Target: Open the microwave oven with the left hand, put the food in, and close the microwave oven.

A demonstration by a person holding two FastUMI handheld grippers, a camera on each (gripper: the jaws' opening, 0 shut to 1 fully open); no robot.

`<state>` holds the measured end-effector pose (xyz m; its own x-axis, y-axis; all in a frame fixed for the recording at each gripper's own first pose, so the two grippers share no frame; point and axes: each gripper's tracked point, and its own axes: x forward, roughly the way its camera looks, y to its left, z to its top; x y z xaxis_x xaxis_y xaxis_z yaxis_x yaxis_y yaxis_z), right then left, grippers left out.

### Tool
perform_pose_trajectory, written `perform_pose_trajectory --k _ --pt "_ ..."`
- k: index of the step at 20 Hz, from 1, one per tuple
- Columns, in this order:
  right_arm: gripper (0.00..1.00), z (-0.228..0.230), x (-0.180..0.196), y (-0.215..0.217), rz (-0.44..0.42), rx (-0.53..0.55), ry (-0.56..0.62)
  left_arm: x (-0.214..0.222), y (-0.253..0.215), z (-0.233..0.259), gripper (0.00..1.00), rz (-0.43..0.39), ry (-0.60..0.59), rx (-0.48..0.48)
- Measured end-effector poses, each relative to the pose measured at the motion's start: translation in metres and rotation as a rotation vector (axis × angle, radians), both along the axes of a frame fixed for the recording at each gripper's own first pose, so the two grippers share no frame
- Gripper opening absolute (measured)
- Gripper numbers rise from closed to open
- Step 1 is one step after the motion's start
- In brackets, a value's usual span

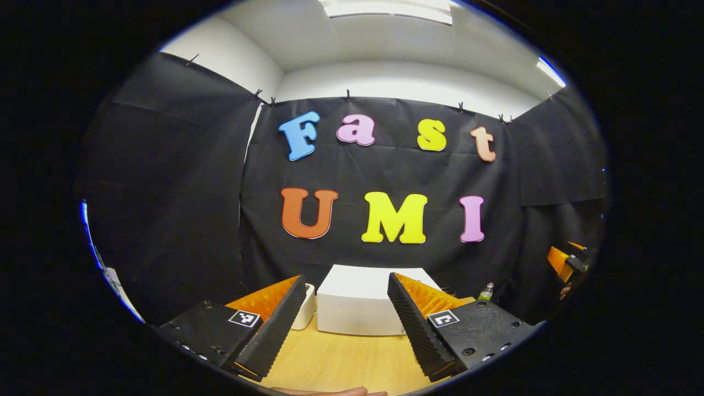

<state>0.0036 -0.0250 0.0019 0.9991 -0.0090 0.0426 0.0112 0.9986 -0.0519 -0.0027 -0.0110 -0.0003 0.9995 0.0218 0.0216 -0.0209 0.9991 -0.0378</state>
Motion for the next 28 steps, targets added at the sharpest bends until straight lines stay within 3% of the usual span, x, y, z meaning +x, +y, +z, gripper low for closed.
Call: perform_pose_trajectory --k 3,4,5,6,8,10,11,17,18,19,27,28 --pt "0.91 -0.001 -0.003 0.004 0.009 0.002 0.003 0.013 -0.002 -0.005 0.95 -0.007 -0.008 -0.027" --pt "1.00 -0.003 -0.002 0.005 0.010 0.002 0.006 0.019 -0.003 -0.005 0.95 -0.005 -0.013 -0.017" --pt "1.00 -0.002 -0.002 0.005 0.014 -0.001 0.001 0.026 -0.004 -0.007 0.95 -0.003 -0.018 -0.001" --pt "0.91 -0.002 -0.003 0.005 0.011 -0.008 -0.005 0.032 -0.008 -0.008 0.95 -0.007 -0.031 0.013" --pt "0.90 -0.003 -0.004 0.003 0.003 -0.030 -0.017 0.050 -0.023 -0.014 0.94 -0.044 -0.062 0.024" --pt "0.91 -0.006 -0.003 0.005 0.007 -0.036 -0.027 0.068 -0.036 -0.034 0.94 -0.080 -0.039 0.016" --pt "1.00 -0.009 -0.003 0.004 0.011 -0.033 -0.024 0.076 -0.042 -0.046 0.95 -0.093 -0.021 0.011" --pt "1.00 -0.030 0.005 -0.006 0.038 -0.002 0.008 0.123 -0.091 -0.101 0.94 -0.216 0.015 0.011" --pt "0.91 -0.032 0.005 -0.008 0.042 0.002 0.009 0.131 -0.099 -0.115 0.95 -0.225 0.033 0.008" --pt "1.00 -0.034 0.007 -0.010 0.047 0.004 0.012 0.141 -0.105 -0.128 0.95 -0.229 0.048 0.011" --pt "1.00 -0.067 0.024 -0.023 0.098 0.024 0.059 0.206 -0.142 -0.222 0.95 -0.208 0.120 0.052" --pt "0.91 -0.071 0.026 -0.025 0.101 0.022 0.058 0.212 -0.150 -0.233 0.95 -0.210 0.123 0.074"
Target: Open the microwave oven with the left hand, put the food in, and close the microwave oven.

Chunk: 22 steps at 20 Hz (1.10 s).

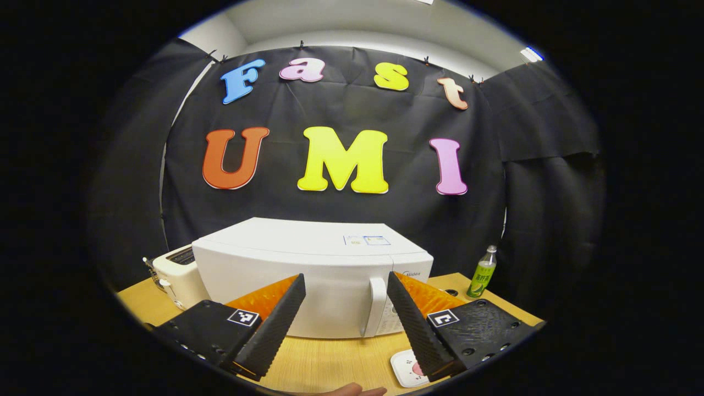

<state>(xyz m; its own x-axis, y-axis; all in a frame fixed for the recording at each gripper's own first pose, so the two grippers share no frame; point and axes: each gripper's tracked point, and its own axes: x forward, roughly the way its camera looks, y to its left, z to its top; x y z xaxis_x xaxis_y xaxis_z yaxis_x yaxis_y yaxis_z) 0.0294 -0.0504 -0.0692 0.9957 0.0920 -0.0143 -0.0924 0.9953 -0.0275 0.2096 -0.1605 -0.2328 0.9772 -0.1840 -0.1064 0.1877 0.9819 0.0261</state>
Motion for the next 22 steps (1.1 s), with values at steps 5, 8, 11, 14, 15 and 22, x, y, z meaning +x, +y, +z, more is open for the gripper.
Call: perform_pose_trajectory --k 5,8,11,14,15,22 --pt "1.00 -0.034 0.012 -0.003 0.038 -0.007 0.036 0.024 -0.052 -0.053 0.95 -0.064 0.031 0.013" --pt "1.00 -0.050 0.021 -0.011 0.049 -0.021 0.053 0.037 -0.073 -0.081 0.95 -0.075 0.065 0.035" --pt "0.91 -0.053 0.027 -0.025 0.035 -0.068 0.022 0.053 -0.070 -0.081 0.97 -0.021 0.010 0.055" --pt "1.00 -0.051 0.027 -0.029 0.039 -0.108 -0.017 0.069 -0.052 -0.092 0.85 0.061 0.021 0.021" --pt "1.00 -0.051 0.027 -0.029 0.047 -0.111 -0.024 0.069 -0.044 -0.102 0.85 0.083 0.073 0.013" --pt "0.92 -0.062 0.033 -0.034 0.080 -0.065 0.019 0.072 -0.047 -0.097 0.84 0.091 0.018 -0.022"
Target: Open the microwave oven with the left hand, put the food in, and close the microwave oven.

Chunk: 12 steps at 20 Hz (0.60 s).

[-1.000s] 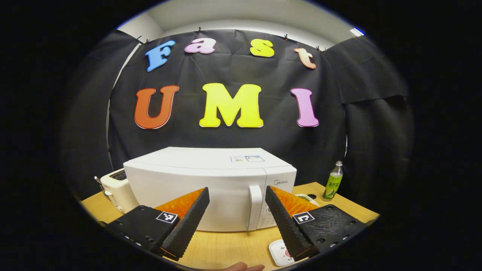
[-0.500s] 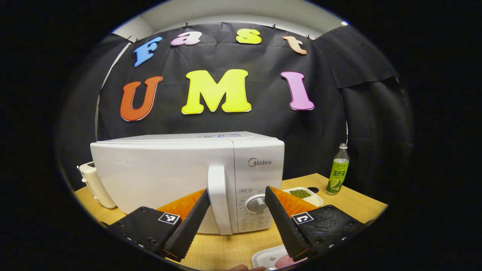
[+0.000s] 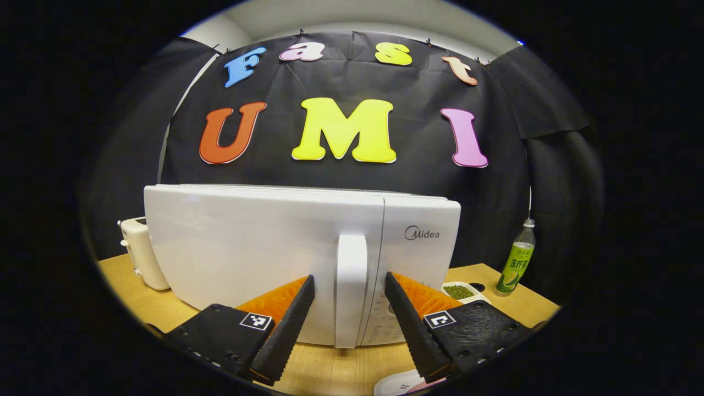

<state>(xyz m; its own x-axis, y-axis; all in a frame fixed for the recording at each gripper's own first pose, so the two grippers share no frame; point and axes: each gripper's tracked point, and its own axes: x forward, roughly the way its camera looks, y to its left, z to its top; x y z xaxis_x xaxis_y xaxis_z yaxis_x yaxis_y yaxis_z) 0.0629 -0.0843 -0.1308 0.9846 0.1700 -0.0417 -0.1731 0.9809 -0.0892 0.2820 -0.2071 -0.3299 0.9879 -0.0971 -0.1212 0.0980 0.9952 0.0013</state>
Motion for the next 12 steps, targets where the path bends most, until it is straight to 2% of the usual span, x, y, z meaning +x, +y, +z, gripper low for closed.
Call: perform_pose_trajectory --k 1,2,3,4,5,6,7,8,9,10,12 --pt "1.00 0.005 0.001 -0.002 -0.010 -0.002 -0.008 0.001 0.000 0.002 0.84 0.000 0.002 0.005" --pt "1.00 0.009 -0.001 -0.003 -0.020 -0.003 -0.017 0.001 0.002 0.000 0.72 -0.001 0.009 0.004" --pt "1.00 0.013 -0.003 -0.002 -0.021 -0.001 -0.025 0.001 0.002 -0.001 0.78 -0.001 0.016 0.005" --pt "1.00 0.016 -0.007 0.000 -0.020 0.002 -0.032 0.001 0.004 -0.004 0.74 -0.005 0.036 0.000" --pt "0.91 0.021 -0.010 0.002 -0.021 0.006 -0.039 0.001 0.002 -0.004 0.31 -0.008 0.034 0.002" --pt "1.00 0.024 -0.014 0.002 -0.020 0.011 -0.046 -0.001 -0.003 -0.005 0.37 -0.034 0.045 0.016" --pt "0.92 0.028 -0.017 0.004 -0.018 0.013 -0.050 -0.002 -0.004 -0.003 0.36 -0.032 0.042 0.029" --pt "0.91 0.029 -0.020 0.006 -0.017 0.014 -0.052 -0.004 -0.002 -0.005 0.21 -0.044 0.054 0.036" --pt "0.91 0.030 -0.024 0.008 -0.015 0.014 -0.052 -0.003 -0.001 -0.006 0.21 -0.060 0.064 0.017" --pt "1.00 0.029 -0.027 0.010 -0.012 0.015 -0.051 -0.005 -0.003 -0.008 0.21 -0.079 0.081 -0.004" --pt "1.00 0.031 -0.031 0.012 -0.009 0.021 -0.048 -0.008 -0.003 -0.011 0.22 -0.110 0.102 -0.032"
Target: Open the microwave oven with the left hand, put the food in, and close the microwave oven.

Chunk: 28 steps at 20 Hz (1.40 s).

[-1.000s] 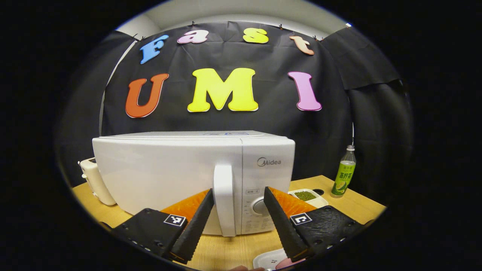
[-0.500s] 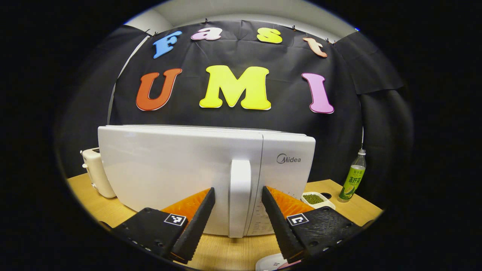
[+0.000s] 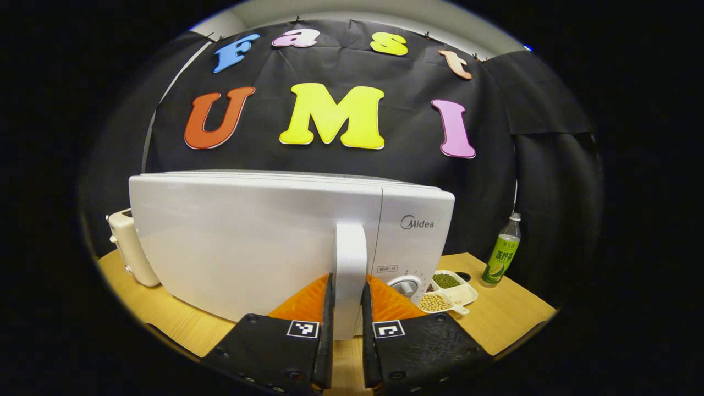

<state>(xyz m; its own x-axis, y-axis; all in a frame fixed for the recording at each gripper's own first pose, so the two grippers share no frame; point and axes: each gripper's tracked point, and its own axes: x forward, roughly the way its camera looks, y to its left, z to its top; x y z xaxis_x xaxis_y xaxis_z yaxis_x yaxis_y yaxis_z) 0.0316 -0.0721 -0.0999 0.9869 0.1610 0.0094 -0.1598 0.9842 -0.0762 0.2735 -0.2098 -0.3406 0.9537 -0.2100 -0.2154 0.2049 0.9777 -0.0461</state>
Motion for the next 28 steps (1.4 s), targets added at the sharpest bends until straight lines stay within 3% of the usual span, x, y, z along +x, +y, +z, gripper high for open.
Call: perform_pose_trajectory --k 1,2,4,6,7,8,9,10,11,15,16,17,18,21,26,28 --pt "1.00 0.001 -0.002 0.001 0.000 0.003 0.001 -0.006 0.002 0.003 0.21 -0.004 -0.006 0.002" --pt "1.00 0.001 -0.003 0.001 0.000 0.005 0.001 -0.005 0.000 0.009 0.00 0.002 -0.016 0.006" --pt "1.00 0.002 -0.006 0.002 -0.003 0.009 0.000 0.000 0.002 0.004 0.00 0.019 -0.023 0.051" --pt "1.00 0.002 -0.009 0.004 0.004 0.012 0.006 -0.001 0.001 0.002 0.00 0.014 -0.015 0.029" --pt "0.91 0.003 -0.010 0.005 0.006 0.014 0.005 -0.003 -0.001 0.000 0.00 0.008 0.000 0.019" --pt "0.91 0.003 -0.011 0.004 0.005 0.014 0.003 -0.003 -0.001 0.000 0.00 0.005 0.003 0.020" --pt "1.00 0.005 -0.012 0.002 0.001 0.014 0.001 -0.011 0.002 0.001 0.00 0.010 0.009 0.029" --pt "0.91 0.004 -0.013 -0.001 -0.004 0.015 0.000 -0.022 0.004 0.008 0.00 0.023 -0.032 0.035" --pt "1.00 0.004 -0.013 -0.002 -0.006 0.021 0.001 -0.033 0.009 0.005 0.00 0.032 -0.044 0.042" --pt "1.00 -0.005 -0.013 -0.003 -0.009 0.037 0.029 -0.080 0.027 0.008 0.00 -0.009 -0.065 0.025" --pt "0.91 -0.007 -0.015 -0.003 -0.010 0.039 0.035 -0.090 0.031 0.008 0.00 -0.029 -0.055 0.020" --pt "1.00 -0.007 -0.016 -0.001 -0.009 0.044 0.039 -0.100 0.036 0.009 0.00 -0.045 -0.054 0.021" --pt "0.91 -0.007 -0.018 0.002 -0.006 0.049 0.043 -0.108 0.042 0.010 0.00 -0.057 -0.060 0.032" --pt "0.91 -0.003 -0.031 0.018 0.016 0.054 0.042 -0.131 0.061 0.012 0.00 -0.073 -0.071 0.051" --pt "0.91 0.004 -0.062 0.044 0.056 0.040 0.033 -0.169 0.100 0.014 0.14 -0.047 -0.085 0.071" --pt "0.91 0.008 -0.075 0.053 0.066 0.028 0.021 -0.184 0.123 0.013 0.27 -0.014 -0.080 0.080"
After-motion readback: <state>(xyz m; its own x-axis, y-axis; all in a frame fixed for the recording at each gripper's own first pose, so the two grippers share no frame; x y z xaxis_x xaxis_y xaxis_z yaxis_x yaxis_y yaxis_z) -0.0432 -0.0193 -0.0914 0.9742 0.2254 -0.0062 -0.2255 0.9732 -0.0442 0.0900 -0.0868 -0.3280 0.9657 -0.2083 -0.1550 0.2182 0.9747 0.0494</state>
